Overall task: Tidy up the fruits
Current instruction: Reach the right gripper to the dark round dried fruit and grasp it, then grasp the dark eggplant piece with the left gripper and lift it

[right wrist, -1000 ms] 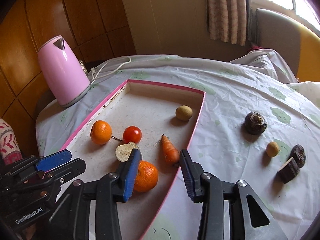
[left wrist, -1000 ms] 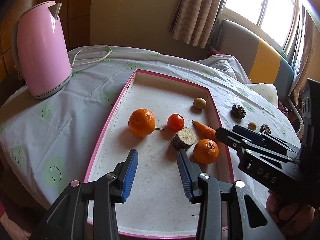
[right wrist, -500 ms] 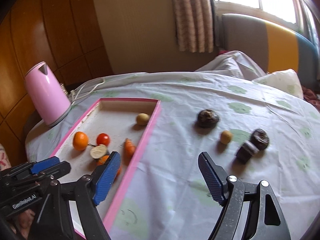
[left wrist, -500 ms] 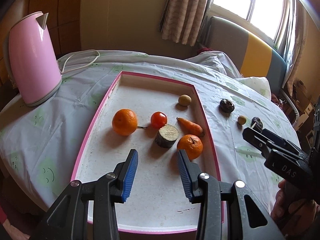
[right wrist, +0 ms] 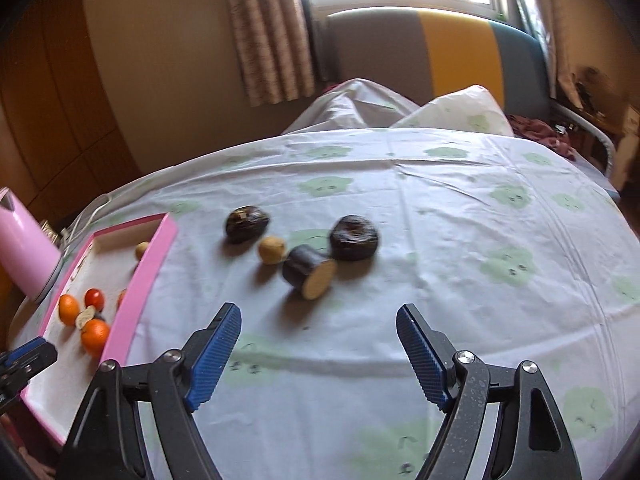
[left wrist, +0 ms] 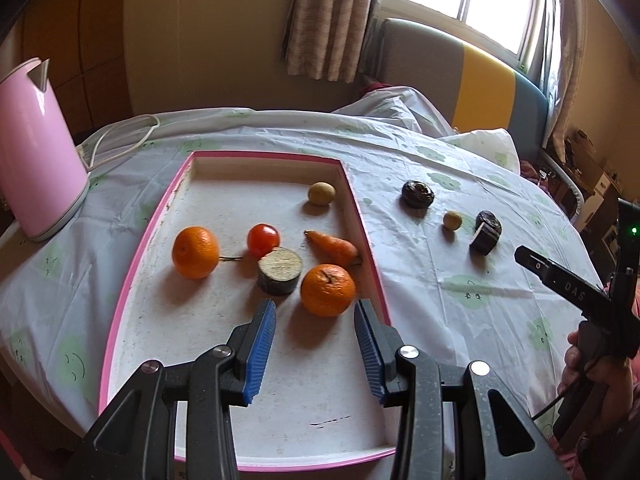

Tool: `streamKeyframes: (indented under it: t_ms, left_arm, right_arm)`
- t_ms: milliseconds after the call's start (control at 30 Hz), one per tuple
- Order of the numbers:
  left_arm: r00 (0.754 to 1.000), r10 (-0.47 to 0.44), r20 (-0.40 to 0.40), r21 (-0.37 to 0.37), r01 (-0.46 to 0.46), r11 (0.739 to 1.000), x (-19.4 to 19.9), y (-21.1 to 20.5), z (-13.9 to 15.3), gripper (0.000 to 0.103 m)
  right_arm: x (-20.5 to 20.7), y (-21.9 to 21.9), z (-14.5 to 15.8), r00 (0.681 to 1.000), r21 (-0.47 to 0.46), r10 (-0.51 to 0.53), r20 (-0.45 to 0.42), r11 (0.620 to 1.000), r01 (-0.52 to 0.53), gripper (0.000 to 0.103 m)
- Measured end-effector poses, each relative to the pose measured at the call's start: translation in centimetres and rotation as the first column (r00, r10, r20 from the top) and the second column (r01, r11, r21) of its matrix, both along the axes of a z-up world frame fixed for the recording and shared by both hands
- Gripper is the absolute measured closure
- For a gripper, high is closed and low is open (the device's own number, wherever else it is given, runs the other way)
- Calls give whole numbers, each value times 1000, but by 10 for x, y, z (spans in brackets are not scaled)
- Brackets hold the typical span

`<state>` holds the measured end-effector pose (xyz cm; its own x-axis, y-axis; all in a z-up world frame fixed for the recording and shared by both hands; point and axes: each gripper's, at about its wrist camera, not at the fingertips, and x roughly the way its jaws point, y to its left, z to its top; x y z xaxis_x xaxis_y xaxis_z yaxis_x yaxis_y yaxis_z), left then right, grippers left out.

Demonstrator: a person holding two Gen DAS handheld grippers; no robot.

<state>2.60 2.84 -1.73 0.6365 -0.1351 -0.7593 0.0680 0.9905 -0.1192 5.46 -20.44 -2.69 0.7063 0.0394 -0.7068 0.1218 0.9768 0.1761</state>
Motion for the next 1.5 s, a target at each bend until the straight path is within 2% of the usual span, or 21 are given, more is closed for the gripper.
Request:
streamKeyframes:
  t_ms: [133, 267, 367, 500, 867, 1100, 1167, 1233, 1333, 1433, 1500]
  left_arm:
    - [999, -32, -7, 8, 32, 999, 2, -12, 0, 62]
    - [998, -55, -10, 8, 55, 998, 4, -21, 1, 62]
    - [998, -67, -16, -1, 67, 998, 6, -26, 0, 62]
    - [997, -78, -28, -6, 78, 997, 9, -30, -2, 62]
    - [993, -115, -37, -8, 114, 993, 16, -42, -5, 62]
    - [990, -137, -43, -17, 137, 990, 18, -49, -7, 62]
    - [988, -146, -42, -15, 146, 989, 19, -51, -6, 62]
    - [986, -158, -43, -16, 158, 987, 21, -54, -6, 62]
    - [982, -181, -44, -20, 181, 983, 25, -60, -6, 62]
    - [980, -191, -51, -26, 190, 982, 30, -68, -7, 62]
    - [978, -204, -52, -29, 202, 979, 34, -74, -7, 62]
  right_arm:
    - [3, -12, -3, 1000, -4, -26, -12, 1000, 26, 31]
    - [8, -18, -4, 999, -11, -34, -20, 999, 34, 44]
    - [15, -21, -2, 999, -17, -35, -19, 999, 35, 47]
    - [31, -27, -3, 999, -15, -37, -32, 999, 37, 48]
    - [78, -36, -16, 995, 86, -13, -98, 996, 22, 48]
    - [107, -25, -28, 987, 77, 15, -158, 997, -2, 48]
    - [113, -24, -35, 983, 64, 12, -182, 998, 0, 52]
    - [113, -23, -35, 984, 32, 9, -177, 999, -3, 58]
    - [107, -30, -33, 986, 41, 1, -167, 999, 6, 59]
    - [97, -48, -33, 986, 93, -41, -164, 994, 57, 59]
    - [89, -58, -33, 984, 83, -76, -161, 992, 91, 59]
